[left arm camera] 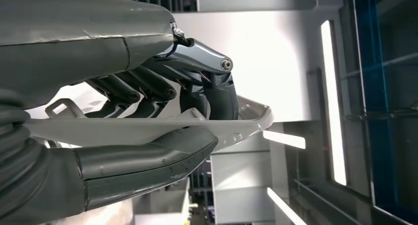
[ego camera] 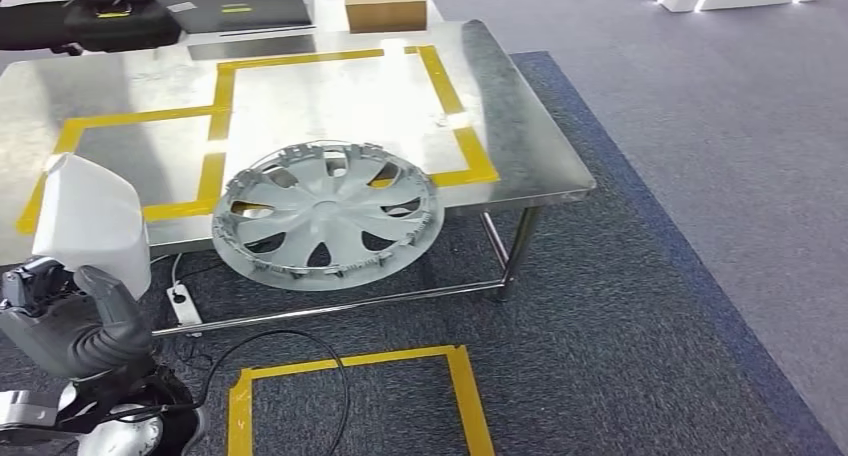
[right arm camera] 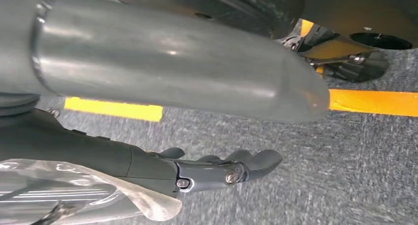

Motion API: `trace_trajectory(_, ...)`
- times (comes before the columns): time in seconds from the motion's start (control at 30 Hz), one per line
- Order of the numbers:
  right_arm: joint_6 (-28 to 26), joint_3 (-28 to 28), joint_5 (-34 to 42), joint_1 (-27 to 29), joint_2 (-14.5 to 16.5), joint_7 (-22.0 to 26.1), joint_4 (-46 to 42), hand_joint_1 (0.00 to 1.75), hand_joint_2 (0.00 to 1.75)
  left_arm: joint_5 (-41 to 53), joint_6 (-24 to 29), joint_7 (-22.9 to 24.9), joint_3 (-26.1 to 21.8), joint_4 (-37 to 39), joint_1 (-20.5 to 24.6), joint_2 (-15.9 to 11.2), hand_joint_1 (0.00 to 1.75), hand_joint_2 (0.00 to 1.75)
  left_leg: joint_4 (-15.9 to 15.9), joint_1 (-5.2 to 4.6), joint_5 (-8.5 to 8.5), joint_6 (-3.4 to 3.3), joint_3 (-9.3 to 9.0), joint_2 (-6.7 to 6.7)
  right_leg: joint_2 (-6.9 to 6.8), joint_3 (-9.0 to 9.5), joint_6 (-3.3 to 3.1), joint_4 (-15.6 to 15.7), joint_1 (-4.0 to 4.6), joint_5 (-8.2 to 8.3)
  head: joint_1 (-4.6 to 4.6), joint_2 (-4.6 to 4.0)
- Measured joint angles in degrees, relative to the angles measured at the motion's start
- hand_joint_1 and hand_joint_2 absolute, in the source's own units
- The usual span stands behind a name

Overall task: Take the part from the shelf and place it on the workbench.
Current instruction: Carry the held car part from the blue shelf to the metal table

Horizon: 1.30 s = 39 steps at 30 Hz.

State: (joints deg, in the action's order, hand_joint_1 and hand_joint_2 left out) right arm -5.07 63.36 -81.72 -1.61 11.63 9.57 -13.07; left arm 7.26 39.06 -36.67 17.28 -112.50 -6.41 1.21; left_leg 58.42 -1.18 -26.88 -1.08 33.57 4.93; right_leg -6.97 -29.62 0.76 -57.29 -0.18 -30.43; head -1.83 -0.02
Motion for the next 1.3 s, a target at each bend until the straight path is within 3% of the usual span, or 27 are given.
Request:
trace_trajectory(0.03,-0.01,0.05,0.12,-0.05,0.00,0.02,0.00,0.00,0.00,0.28,0.01,0.10,-0.41,-0.01,-0.45,0.03,1.75,1.75,-0.18,0.12,0.08,-0.25,-0.05,-0.82,-0.61,0.27,0.29,0.16,0.01,-0.17,-0.01,0.00)
trace_trajectory(0.07,-0.02,0.11,0.22,-0.11,0.00,0.04,0.00,0.00,0.00,0.51,0.01,0.20,-0.88,-0.04,-0.98,0.11,1.75,1.75,-0.48,0.28,0.20,-0.52,-0.21,-1.56,-0.22,0.41,0.64,0.07,-0.03,-0.53,0.08,0.00)
trace_trajectory(0.13,-0.02,0.32,0.32,-0.15,0.00,0.04,0.00,0.00,0.00,0.72,0.02,0.40,-1.85,-0.10,-1.76,0.32,1.75,1.75,-1.04,0.76,0.52,-1.11,-0.60,-3.03,2.82,-0.78,1.19,-2.86,-0.22,-2.59,0.34,0.00)
trace_trajectory(0.17,0.00,0.43,0.35,-0.09,-0.01,0.04,0.00,0.00,0.00,0.80,0.02,0.44,-2.28,-0.13,-2.11,0.42,1.75,1.75,-1.11,0.89,0.58,-1.31,-0.61,-3.72,4.86,-2.46,1.34,-6.23,-0.35,-4.24,0.48,0.00)
trace_trajectory(0.2,0.03,0.51,0.37,0.02,-0.01,0.03,0.00,0.00,0.00,0.84,0.01,0.49,-2.73,-0.13,-2.46,0.46,1.75,1.75,-1.10,0.94,0.59,-1.46,-0.58,-4.50,6.06,-4.57,1.41,-10.28,-0.42,-5.92,0.52,0.00)
trace_trajectory(0.23,0.06,0.57,0.38,0.17,-0.02,0.02,0.00,0.00,0.00,0.86,0.01,0.57,-3.18,-0.13,-2.91,0.49,1.75,1.75,-1.08,0.96,0.57,-1.53,-0.59,-5.34,6.59,-6.63,1.49,-13.89,-0.45,-7.00,0.50,0.00)
trace_trajectory(0.27,0.08,0.63,0.38,0.31,-0.02,0.02,0.00,0.00,0.00,0.87,0.01,0.70,-3.61,-0.13,-3.39,0.50,1.75,1.75,-1.06,0.95,0.54,-1.56,-0.62,-6.21,6.78,-8.05,1.53,-15.87,-0.45,-7.02,0.49,0.00)
trace_trajectory(0.3,0.10,0.70,0.37,0.41,-0.02,0.02,0.00,0.00,0.00,0.87,0.01,0.89,-4.02,-0.13,-3.79,0.51,1.75,1.75,-1.03,0.95,0.52,-1.53,-0.67,-7.11,6.87,-8.43,1.52,-15.63,-0.46,-5.86,0.49,0.00)
trace_trajectory(0.33,0.10,0.77,0.38,0.45,-0.02,0.06,0.00,0.00,0.00,0.85,0.02,1.20,-4.45,-0.13,-4.13,0.54,1.75,1.75,-0.99,0.97,0.47,-1.45,-0.75,-8.00,7.10,-7.74,1.45,-13.16,-0.50,-3.71,0.49,0.00)
trace_trajectory(0.4,0.06,0.90,0.42,0.44,-0.02,0.29,0.00,0.00,0.00,0.64,0.01,2.11,-5.29,-0.13,-4.59,0.68,1.75,1.75,-0.70,0.97,0.26,-1.10,-0.75,-9.56,9.42,-4.74,1.24,-5.32,-0.78,0.44,0.49,0.00)
trace_trajectory(0.47,0.01,0.97,0.43,0.36,-0.03,0.74,0.00,0.00,0.00,0.07,0.00,3.06,-6.07,-0.13,-4.99,0.85,1.75,1.75,-0.36,1.08,0.12,-0.47,-0.36,-10.80,11.86,-2.61,0.98,-0.88,-0.98,1.62,0.47,0.00)
trace_trajectory(0.5,0.01,0.99,0.42,0.32,-0.03,0.98,0.00,0.00,0.00,-0.20,-0.02,3.33,-6.46,-0.13,-5.24,0.90,1.75,1.75,-0.30,1.21,0.18,-0.07,-0.14,-11.32,12.32,-2.32,0.78,-0.56,-0.93,1.36,0.44,0.00)
trace_trajectory(0.53,0.01,1.01,0.45,0.26,-0.04,1.19,0.00,0.00,0.00,-0.33,-0.07,3.49,-6.78,-0.13,-5.50,0.91,1.75,1.75,-0.35,1.38,0.27,0.32,-0.02,-11.82,11.85,-2.09,0.51,-0.45,-0.86,1.43,0.43,0.00)
trace_trajectory(0.57,0.03,1.02,0.56,0.22,-0.03,1.37,0.00,0.00,0.00,-0.34,-0.19,3.55,-7.09,-0.13,-5.73,0.89,1.75,1.75,-0.24,1.47,0.21,0.68,0.04,-11.69,11.37,-1.97,0.18,-0.24,-0.87,1.55,0.43,0.00)
trace_trajectory(0.63,0.05,1.05,0.88,0.20,-0.01,1.76,0.00,0.00,0.00,-0.20,-0.87,3.63,-7.46,-0.13,-5.81,0.69,1.75,1.75,2.27,1.39,-1.40,1.31,1.12,-9.21,10.27,-1.55,-0.50,0.17,-1.03,1.70,0.15,0.00)
trace_trajectory(0.7,0.07,1.08,1.02,0.25,-0.01,2.00,0.00,0.00,0.00,-0.20,-2.01,3.96,-7.80,-0.13,-5.73,0.44,1.75,1.75,8.99,1.46,-4.81,1.82,4.27,-6.27,9.16,-1.29,-0.95,0.26,-1.02,1.55,-0.11,0.00)
trace_trajectory(0.77,0.05,1.11,1.01,0.30,-0.04,2.01,0.00,0.00,0.00,-0.22,-3.00,4.28,-8.17,-0.11,-5.71,0.27,1.75,1.75,15.03,1.72,-6.79,2.12,7.23,-5.63,8.21,-1.21,-1.05,0.24,-0.98,1.36,-0.11,0.00)
trace_trajectory(0.8,0.04,1.14,1.00,0.30,-0.06,2.01,0.00,0.00,0.00,-0.13,-3.33,4.32,-8.31,-0.11,-5.69,0.19,1.75,1.75,15.39,1.80,-6.25,2.16,7.43,-5.58,7.88,-1.12,-1.02,0.24,-0.97,1.26,-0.11,0.00)
trace_trajectory(0.83,0.04,1.18,0.99,0.26,-0.07,2.01,0.00,0.00,0.00,0.01,-3.61,4.32,-8.41,-0.11,-5.66,0.14,1.75,1.75,13.44,1.85,-4.67,2.11,6.45,-5.56,7.65,-0.96,-0.92,0.23,-0.97,1.15,-0.12,0.00)
trace_trajectory(0.9,0.04,1.23,0.94,0.14,-0.07,1.96,0.00,0.00,0.00,0.33,-4.19,4.30,-8.47,-0.11,-5.52,0.02,1.75,1.75,5.80,1.79,-0.89,1.74,2.52,-5.53,7.40,-0.56,-0.60,0.23,-0.92,0.89,-0.11,0.00)
trace_trajectory(0.93,0.03,1.25,0.90,0.05,-0.07,1.92,0.00,0.00,0.00,0.54,-4.50,4.27,-8.47,-0.11,-5.40,-0.03,1.75,1.75,2.50,1.69,0.11,1.52,0.89,-5.53,7.34,-0.50,-0.37,0.17,-0.83,0.75,-0.10,0.00)
trace_trajectory(0.97,0.02,1.26,0.87,-0.02,-0.07,1.86,0.00,0.00,0.00,0.72,-4.84,4.24,-8.45,-0.11,-5.29,-0.07,1.75,1.75,0.58,1.58,0.39,1.32,-0.01,-5.52,7.29,-0.52,-0.10,0.16,-0.73,0.65,-0.06,0.00)
trace_trajectory(1.1,0.02,1.27,0.74,-0.16,-0.08,1.63,0.00,0.00,0.00,1.14,-5.70,4.11,-8.38,-0.12,-5.05,-0.11,1.75,1.75,-0.62,1.59,0.07,0.23,-0.49,-5.45,7.25,-0.82,1.14,-0.05,-0.74,0.07,0.02,0.00)
trace_trajectory(1.17,0.02,1.27,0.66,-0.20,-0.09,1.50,0.00,0.00,0.00,1.24,-5.95,4.11,-8.35,-0.13,-4.92,-0.11,1.75,1.75,-1.03,1.81,0.16,-0.44,-0.80,-5.33,7.22,-3.01,1.54,-4.28,-0.76,-2.28,0.17,0.00)
trace_trajectory(1.23,0.02,1.30,0.62,-0.16,-0.09,1.45,0.00,0.00,0.00,1.34,-6.22,4.15,-8.31,-0.13,-4.87,-0.10,1.75,1.75,-1.02,1.70,0.01,-0.84,-0.84,-5.27,7.19,-7.16,1.78,-12.13,-0.73,-5.43,0.28,0.00)
trace_trajectory(1.27,0.02,1.32,0.61,-0.10,-0.09,1.45,0.00,0.00,0.00,1.40,-6.35,4.17,-8.28,-0.12,-4.89,-0.09,1.75,1.75,-1.01,1.64,-0.07,-0.94,-0.88,-5.27,7.19,-8.96,1.85,-15.16,-0.73,-6.12,0.26,0.00)
trace_trajectory(1.3,0.02,1.34,0.57,-0.05,-0.09,1.44,0.00,0.00,0.00,1.46,-6.48,4.18,-8.26,-0.11,-4.89,-0.09,1.75,1.75,-1.01,1.59,-0.18,-0.99,-0.97,-5.30,7.19,-9.84,1.86,-16.18,-0.72,-5.65,0.27,0.00)
